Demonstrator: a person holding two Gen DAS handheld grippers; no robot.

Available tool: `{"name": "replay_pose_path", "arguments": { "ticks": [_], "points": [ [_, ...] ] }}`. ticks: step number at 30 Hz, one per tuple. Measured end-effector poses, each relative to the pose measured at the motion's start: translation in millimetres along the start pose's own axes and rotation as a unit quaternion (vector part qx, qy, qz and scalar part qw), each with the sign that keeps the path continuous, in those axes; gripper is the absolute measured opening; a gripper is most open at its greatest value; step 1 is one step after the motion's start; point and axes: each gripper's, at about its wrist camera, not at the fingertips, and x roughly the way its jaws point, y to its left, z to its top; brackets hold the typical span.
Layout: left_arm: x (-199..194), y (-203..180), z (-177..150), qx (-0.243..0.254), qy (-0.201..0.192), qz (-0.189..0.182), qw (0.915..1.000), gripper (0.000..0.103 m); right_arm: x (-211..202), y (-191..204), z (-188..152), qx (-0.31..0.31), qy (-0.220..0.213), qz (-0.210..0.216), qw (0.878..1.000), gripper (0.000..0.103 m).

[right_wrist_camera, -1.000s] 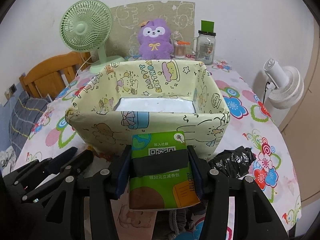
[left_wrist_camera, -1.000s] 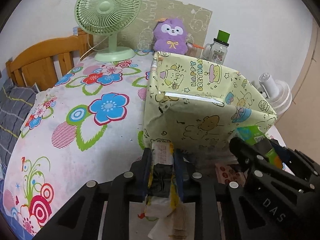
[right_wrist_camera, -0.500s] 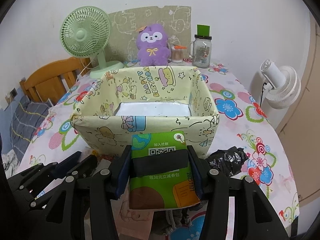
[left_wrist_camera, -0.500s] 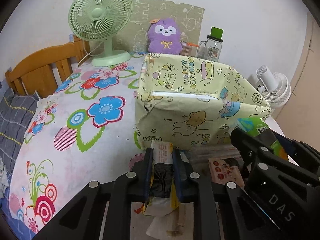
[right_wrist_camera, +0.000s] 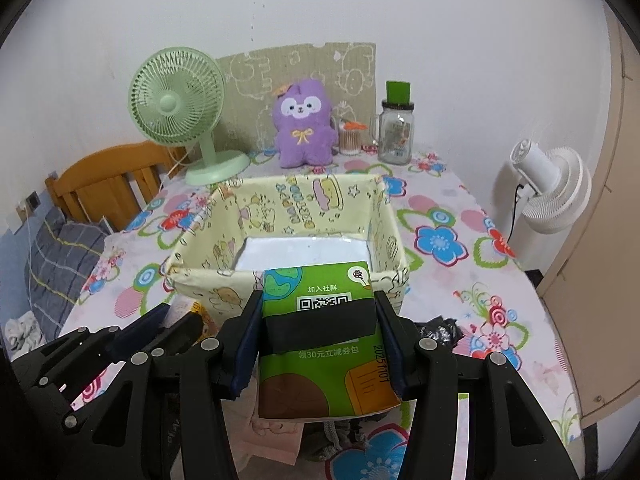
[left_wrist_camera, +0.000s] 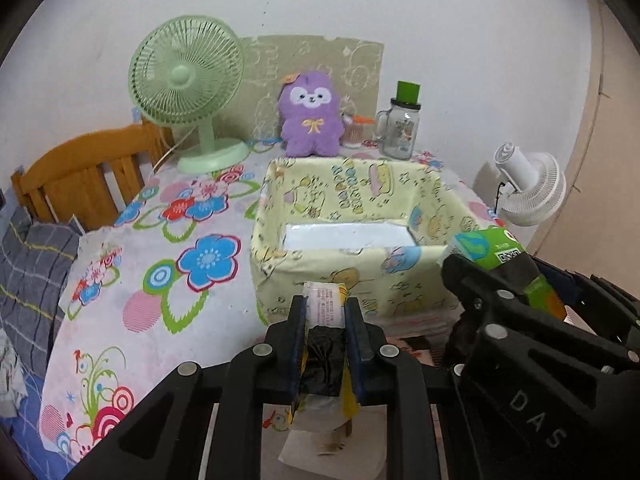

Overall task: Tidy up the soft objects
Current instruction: 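Lift both held items and carry them over the fabric box rim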

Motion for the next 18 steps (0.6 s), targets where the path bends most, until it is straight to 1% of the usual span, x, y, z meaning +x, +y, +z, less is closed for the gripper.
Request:
{"name": "replay_pose_path", "arguments": {
  "ticks": [18],
  "points": [
    [-31.3,-17.7,26.1,0.018,-0.038,0.003,0.9991,0.017,-35.6,-9.3,24.1,0.006,-0.033,0.001,0.999,0.056]
  ]
}}
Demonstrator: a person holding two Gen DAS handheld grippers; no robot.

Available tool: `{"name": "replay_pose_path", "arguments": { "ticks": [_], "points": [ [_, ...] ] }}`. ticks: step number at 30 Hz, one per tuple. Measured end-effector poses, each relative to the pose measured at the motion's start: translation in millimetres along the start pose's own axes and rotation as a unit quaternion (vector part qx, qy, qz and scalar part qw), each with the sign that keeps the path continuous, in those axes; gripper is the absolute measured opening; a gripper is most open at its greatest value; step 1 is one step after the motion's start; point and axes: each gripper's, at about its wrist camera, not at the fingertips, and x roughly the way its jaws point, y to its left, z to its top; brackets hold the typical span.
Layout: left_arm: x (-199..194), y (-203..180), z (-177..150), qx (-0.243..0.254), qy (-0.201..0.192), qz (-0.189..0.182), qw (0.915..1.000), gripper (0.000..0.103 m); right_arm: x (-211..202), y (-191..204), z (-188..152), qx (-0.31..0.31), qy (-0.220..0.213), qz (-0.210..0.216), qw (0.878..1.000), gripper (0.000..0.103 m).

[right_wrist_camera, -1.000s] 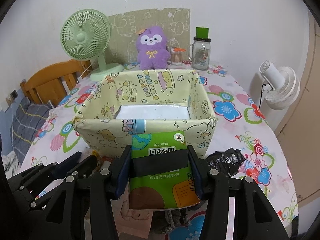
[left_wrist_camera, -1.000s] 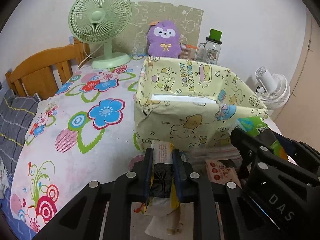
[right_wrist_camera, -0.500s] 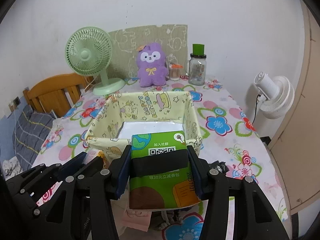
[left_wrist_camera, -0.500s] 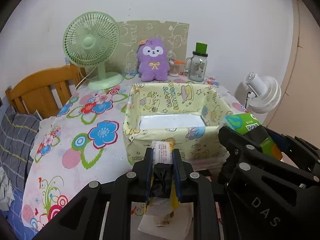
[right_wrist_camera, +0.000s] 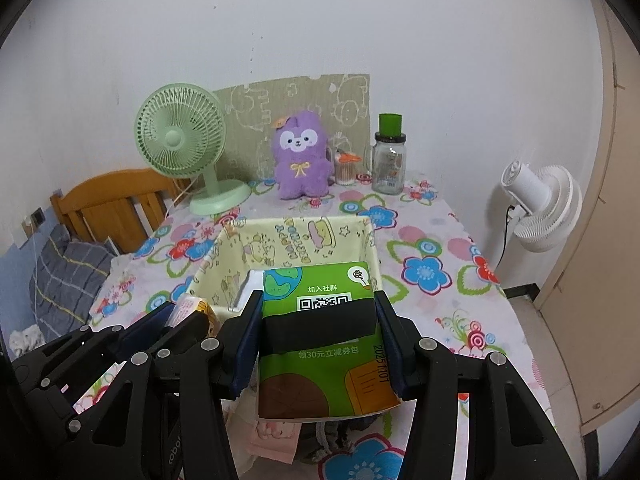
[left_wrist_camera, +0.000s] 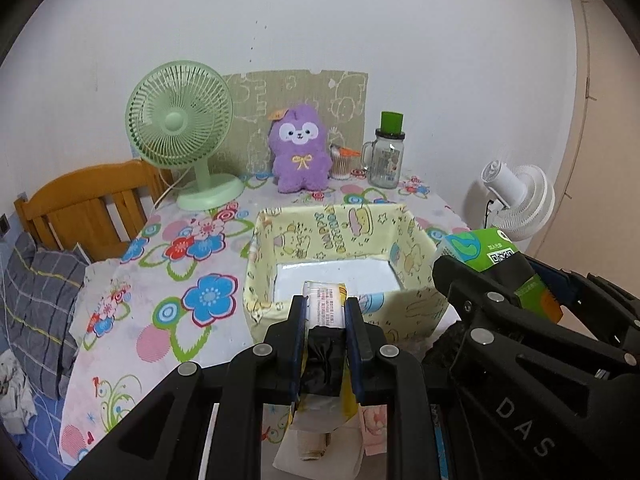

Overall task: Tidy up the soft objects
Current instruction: 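Lift both held items and carry them over the fabric box rim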

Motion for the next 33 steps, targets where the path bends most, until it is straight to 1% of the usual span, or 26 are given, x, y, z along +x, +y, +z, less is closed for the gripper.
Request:
{"name": "replay_pose_path", "arguments": {
  "ticks": [15,22,33],
  "points": [
    [-0.2,-5.8,25.9,0.008,-0.019,-0.007,0.9998,0.017,-5.1,-8.0,24.4,0.006,-0.017,-0.006,1.0,0.056],
    [14.2,-5.3,35.9,0.007,-0.016,-0.01,0.9998,0.017,8.6,-12.4,33.8,0.013,-0.013,-0.003,1.0,0.056],
    [38.3,-1.1,50.0,0.008,-0.011,-0.006,0.9999,0.017,37.0,-13.8,47.4,0.014,-0.006,0.003,1.0,0.056]
  ]
}}
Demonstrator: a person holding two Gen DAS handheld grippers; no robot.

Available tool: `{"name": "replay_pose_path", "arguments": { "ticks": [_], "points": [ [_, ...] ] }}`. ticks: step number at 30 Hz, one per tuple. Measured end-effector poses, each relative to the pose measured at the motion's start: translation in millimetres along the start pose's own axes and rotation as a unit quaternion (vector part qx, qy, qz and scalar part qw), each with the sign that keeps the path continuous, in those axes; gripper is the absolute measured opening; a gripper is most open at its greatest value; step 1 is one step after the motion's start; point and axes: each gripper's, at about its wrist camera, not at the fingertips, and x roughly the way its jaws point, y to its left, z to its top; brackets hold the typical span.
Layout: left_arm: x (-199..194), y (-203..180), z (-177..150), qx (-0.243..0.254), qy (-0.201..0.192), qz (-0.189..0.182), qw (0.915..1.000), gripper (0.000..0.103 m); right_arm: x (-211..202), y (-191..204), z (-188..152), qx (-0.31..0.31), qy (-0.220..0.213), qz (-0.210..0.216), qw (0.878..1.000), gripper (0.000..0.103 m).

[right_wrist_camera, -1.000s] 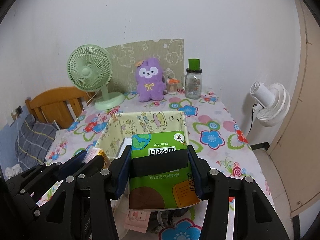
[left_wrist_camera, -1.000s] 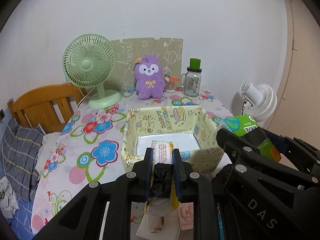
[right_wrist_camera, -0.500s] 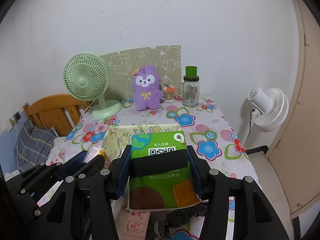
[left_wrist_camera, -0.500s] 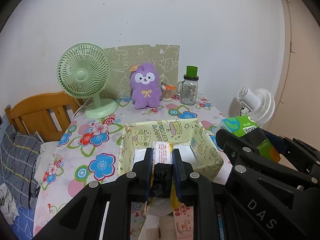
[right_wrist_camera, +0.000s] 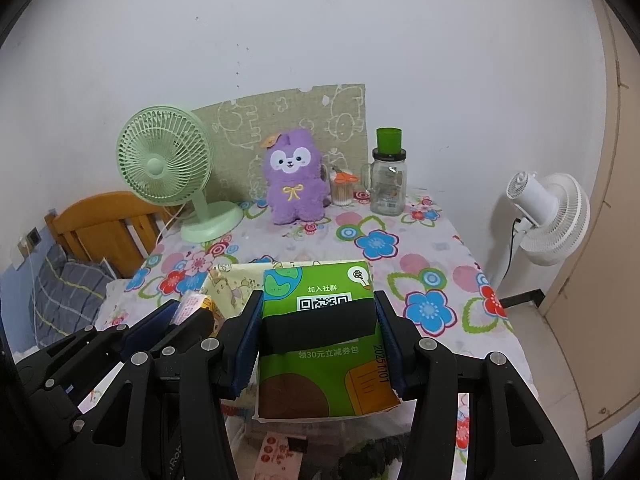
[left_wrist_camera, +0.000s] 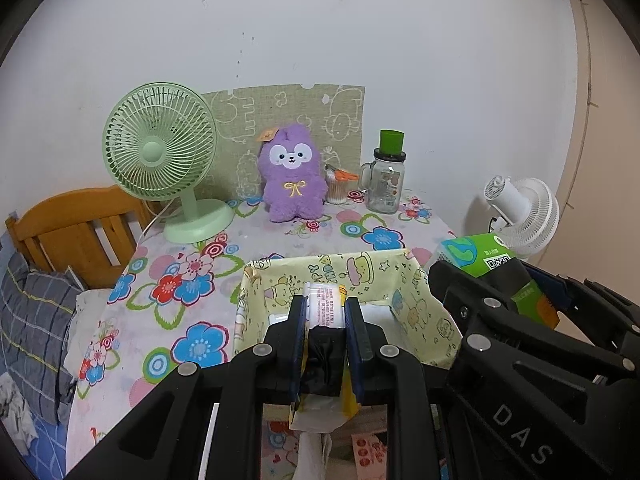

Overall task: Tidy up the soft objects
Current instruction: 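Lift both held items and carry them over the fabric box rim, then lower the tissue pack into the box with the left tool while the right tool releases the green box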

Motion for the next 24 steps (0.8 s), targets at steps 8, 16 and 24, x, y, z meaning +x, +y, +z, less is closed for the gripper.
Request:
{"name": "replay_pose_path", "arguments": {
  "ticks": [8,16,24],
  "points": [
    [22.6,6.2,9.1,-0.007,0.006,0.003,1.0,0.017,23.8,3.0,10.0,-0.002,0.007,0.005,1.0,0.056],
    [47.8,7.9,15.9,-0.012,0.02,0.0,0.9997,0.017,49.3,0.1,16.7,0.0,0.018,0.005,1.0,0.056],
    [74.1,9.5,17.7,-0.023,0.041,-0.003,0.9989,0.019,76.3,-4.2,20.2,0.004,0.033,0.008,0.999,0.056]
  ]
}}
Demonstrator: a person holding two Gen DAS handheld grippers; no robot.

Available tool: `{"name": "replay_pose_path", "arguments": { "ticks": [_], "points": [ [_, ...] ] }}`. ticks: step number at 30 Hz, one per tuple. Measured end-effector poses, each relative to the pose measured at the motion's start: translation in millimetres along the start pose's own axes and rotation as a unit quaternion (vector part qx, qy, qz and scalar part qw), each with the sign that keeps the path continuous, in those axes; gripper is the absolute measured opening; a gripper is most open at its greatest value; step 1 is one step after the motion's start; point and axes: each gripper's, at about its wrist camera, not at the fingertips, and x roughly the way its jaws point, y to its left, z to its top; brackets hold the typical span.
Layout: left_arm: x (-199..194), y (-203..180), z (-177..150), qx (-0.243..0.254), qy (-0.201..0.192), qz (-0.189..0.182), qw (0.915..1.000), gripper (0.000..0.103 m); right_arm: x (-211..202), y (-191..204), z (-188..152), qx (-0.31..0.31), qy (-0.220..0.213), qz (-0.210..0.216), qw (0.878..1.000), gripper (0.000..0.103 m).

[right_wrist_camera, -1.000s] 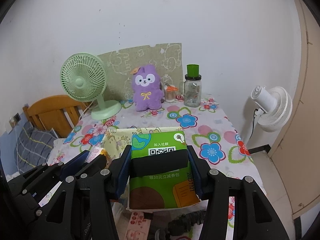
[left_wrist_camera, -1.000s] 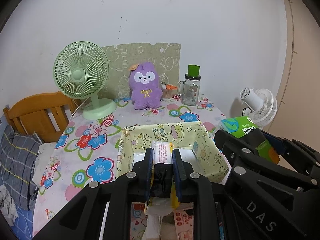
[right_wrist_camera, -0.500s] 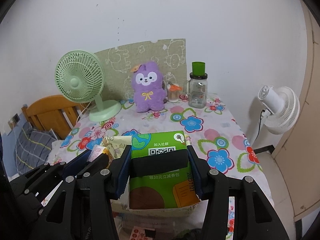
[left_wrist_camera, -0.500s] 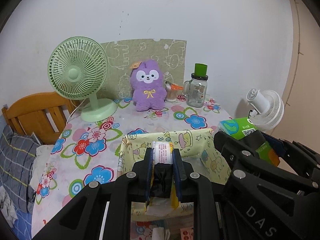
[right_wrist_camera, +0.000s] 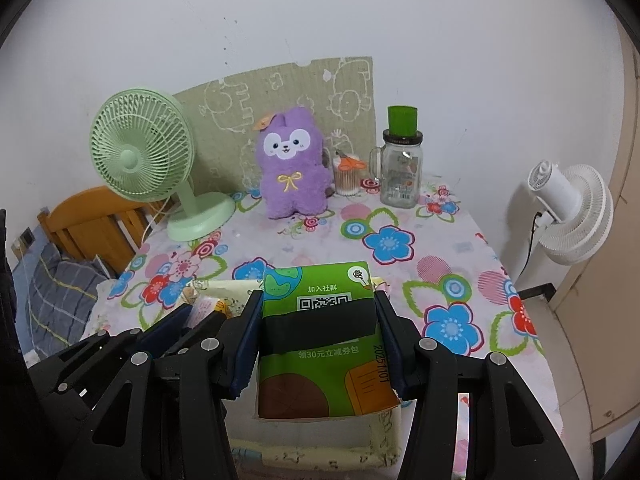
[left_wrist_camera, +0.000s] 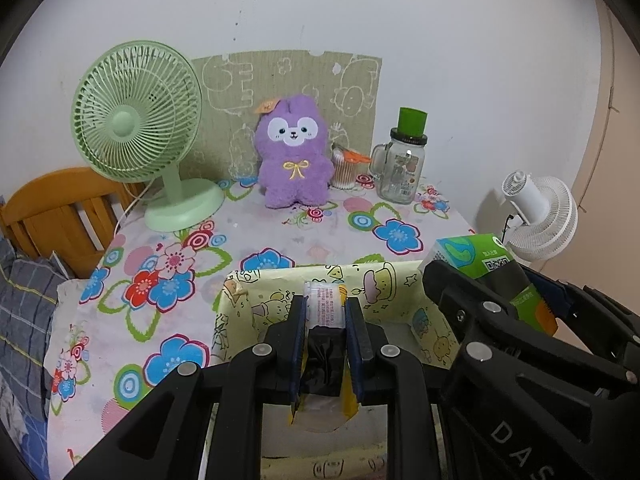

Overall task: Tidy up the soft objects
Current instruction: 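Lower the tissue pack into the box with the left tool while the right tool releases the green box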

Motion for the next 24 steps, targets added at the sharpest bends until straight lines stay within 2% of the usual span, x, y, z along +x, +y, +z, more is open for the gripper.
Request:
{"name": "replay_pose_path", "arguments": {
  "ticks": [3,5,11,16,20,23,24],
  "points": [
    [8.0,0.9,-0.6,-0.003,0.005,0.004,1.0,0.021,7.4,-1.6,-0.6,0.0,0.003,0.0,1.0,0.056],
    [12.5,0.9,-0.3,-0.004,0.008,0.01,0.9999,0.029,12.3,-2.0,-1.3,0.0,0.005,0.002,1.0,0.056],
    [22.4,3.1,-1.3,-0.008,0.019,0.015,0.9997,0.038,24.4,-2.3,-2.6,0.001,0.013,0.01,1.0,0.056],
    [28.6,3.0,-2.2,-0.004,0.028,0.023,0.9993,0.055,30.3,-1.4,-3.7,-0.003,0.017,0.007,1.0,0.056],
    [32.9,3.1,-3.7,-0.002,0.032,0.032,0.999,0.06,34.1,-1.9,-4.9,-0.006,0.017,0.002,1.0,0.057],
    [33.4,4.7,-4.8,-0.002,0.034,0.025,0.9991,0.066,35.9,-1.8,-5.0,-0.005,0.021,0.005,1.0,0.06],
    [32.5,4.8,-5.3,-0.002,0.033,0.025,0.9991,0.072,36.2,-1.8,-5.1,-0.005,0.022,0.007,1.0,0.064]
  ]
}}
